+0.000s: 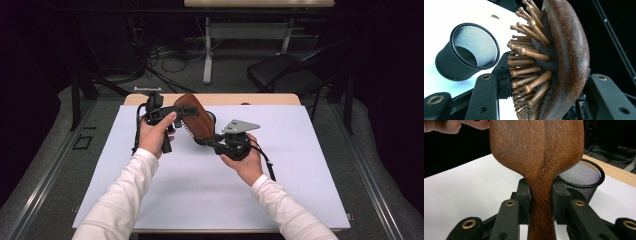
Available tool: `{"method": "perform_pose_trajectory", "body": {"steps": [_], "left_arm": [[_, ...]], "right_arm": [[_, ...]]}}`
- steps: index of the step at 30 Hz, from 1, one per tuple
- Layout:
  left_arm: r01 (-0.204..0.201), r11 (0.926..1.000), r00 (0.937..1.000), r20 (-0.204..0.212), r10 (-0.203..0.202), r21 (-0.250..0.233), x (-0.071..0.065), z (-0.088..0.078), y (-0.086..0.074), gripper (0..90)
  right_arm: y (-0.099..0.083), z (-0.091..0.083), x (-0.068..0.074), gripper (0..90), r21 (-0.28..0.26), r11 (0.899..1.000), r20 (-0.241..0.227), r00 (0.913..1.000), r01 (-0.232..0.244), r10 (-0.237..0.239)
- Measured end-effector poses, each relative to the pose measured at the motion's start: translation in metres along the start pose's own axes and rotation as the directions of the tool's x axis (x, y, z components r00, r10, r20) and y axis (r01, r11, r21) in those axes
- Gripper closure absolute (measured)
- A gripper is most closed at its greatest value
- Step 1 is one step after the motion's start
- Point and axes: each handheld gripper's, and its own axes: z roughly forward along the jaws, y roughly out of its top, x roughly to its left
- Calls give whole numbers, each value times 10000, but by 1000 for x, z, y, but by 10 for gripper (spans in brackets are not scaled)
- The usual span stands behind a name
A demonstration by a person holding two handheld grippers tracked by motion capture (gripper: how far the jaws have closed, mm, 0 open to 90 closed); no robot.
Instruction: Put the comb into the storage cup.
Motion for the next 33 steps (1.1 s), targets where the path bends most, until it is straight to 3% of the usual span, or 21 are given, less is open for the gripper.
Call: {"method": "perform_pose_trajectory", "body": {"steps": [9,26,33], "left_arm": [[89,10000,10000,-21,-89,25,-5,3,2,487],[190,9998,9995,-243,-190,10,-14,8,5,488],[108,9999,9994,-339,-112,-98,-18,7,7,488]], "right_arm": [[1,-3,-3,689,-101,9997,-41,9998,-218,218],[4,-8,-7,554,-228,9951,-226,9952,-960,955],[6,-11,-3,452,-355,9957,111,9962,-861,865]]}}
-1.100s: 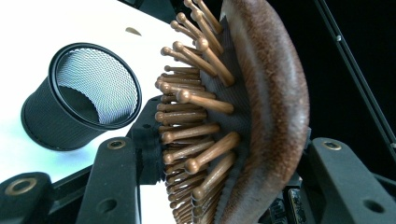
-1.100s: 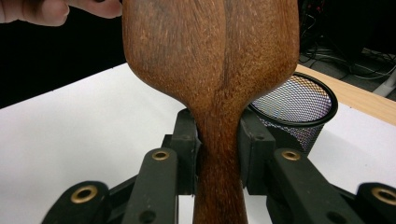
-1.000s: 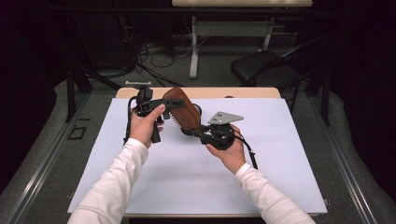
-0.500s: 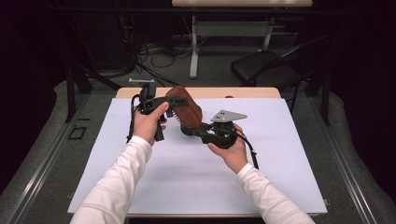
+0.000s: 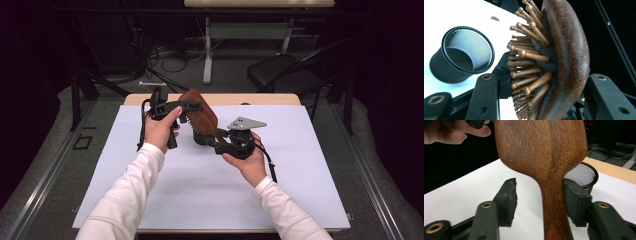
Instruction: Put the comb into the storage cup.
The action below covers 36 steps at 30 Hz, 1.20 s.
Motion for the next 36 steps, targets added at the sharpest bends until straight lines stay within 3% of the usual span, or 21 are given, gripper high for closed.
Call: {"method": "perform_pose_trajectory", "body": {"steps": [8,18,29,31,36], "left_arm": [[-4,9999,9999,-120,2,-129,-2,-4,3,488],[39,9992,9995,-327,-52,-401,-4,-7,7,488],[63,9981,9980,-625,-102,-618,-1,-9,11,488],[76,9978,9980,-615,-117,-660,0,-10,12,488],[16,9970,9978,-664,-68,-772,2,-12,13,488]], "right_arm": [[1,-4,1,369,-27,10000,299,9995,-89,90],[4,-14,8,367,-259,9989,752,9965,395,-375],[5,-23,15,357,-519,9978,382,9985,406,-387],[5,-23,15,356,-406,9988,176,9995,267,-260],[4,-26,11,288,-495,9988,157,9999,-2,10]]}}
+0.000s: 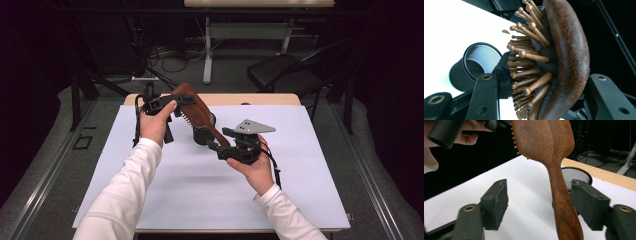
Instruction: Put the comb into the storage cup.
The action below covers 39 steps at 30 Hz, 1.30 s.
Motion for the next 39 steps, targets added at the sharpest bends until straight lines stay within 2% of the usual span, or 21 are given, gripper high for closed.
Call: {"method": "perform_pose_trajectory", "body": {"steps": [4,11,15,27,31,34,39], "left_arm": [[-140,9998,9998,-105,139,-152,1,-1,0,487],[-218,9995,9996,-206,213,-232,3,-1,1,487],[-275,9992,9992,-294,266,-289,4,-2,2,486],[-143,9988,9996,-242,132,-460,7,-5,5,487],[-97,9984,9998,-190,86,-548,7,-6,6,486],[-98,9982,9997,-211,86,-589,7,-7,6,487],[-104,9974,9995,-318,82,-710,7,-9,9,486]], "right_arm": [[0,-2,-1,251,65,10000,118,9999,-67,66],[-2,0,-2,153,543,9985,186,9998,-54,44],[-2,0,-2,126,768,9970,129,9999,-44,34],[-2,0,-3,4,1056,9936,-92,9991,-411,423],[-2,-1,-5,0,1157,9918,-204,9982,-538,566],[-1,-2,-6,0,1223,9910,-6,9985,-536,541],[-1,-3,-8,0,1232,9904,72,9981,-622,618]]}}
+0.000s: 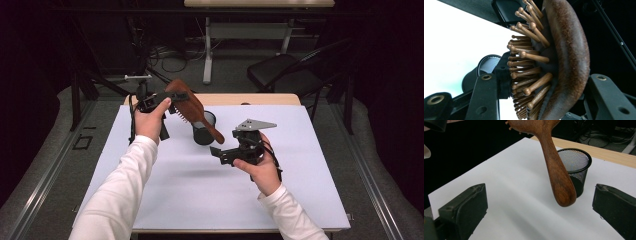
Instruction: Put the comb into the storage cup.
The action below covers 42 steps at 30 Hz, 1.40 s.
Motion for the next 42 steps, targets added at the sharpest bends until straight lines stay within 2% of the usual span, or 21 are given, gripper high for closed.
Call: {"method": "perform_pose_trajectory", "body": {"steps": [9,17,23,32,42], "left_arm": [[49,9998,10000,-78,-50,-183,0,-3,4,486],[60,9991,9999,-78,-63,-427,-1,-6,8,486],[123,9983,9998,-159,-132,-564,-1,-6,12,486],[-129,9975,9994,-326,106,-702,-6,-6,17,485],[-211,9966,9984,-533,169,-799,-11,-1,19,485]], "right_arm": [[0,-2,0,0,-127,9999,-6,10000,20,-20],[0,-4,-1,0,-186,9998,348,9994,24,-17],[0,-5,-2,0,-228,9997,402,9991,111,-102],[1,-8,-3,0,-256,9996,499,9987,111,-98],[0,-11,-4,0,-289,9995,471,9989,83,-69]]}}
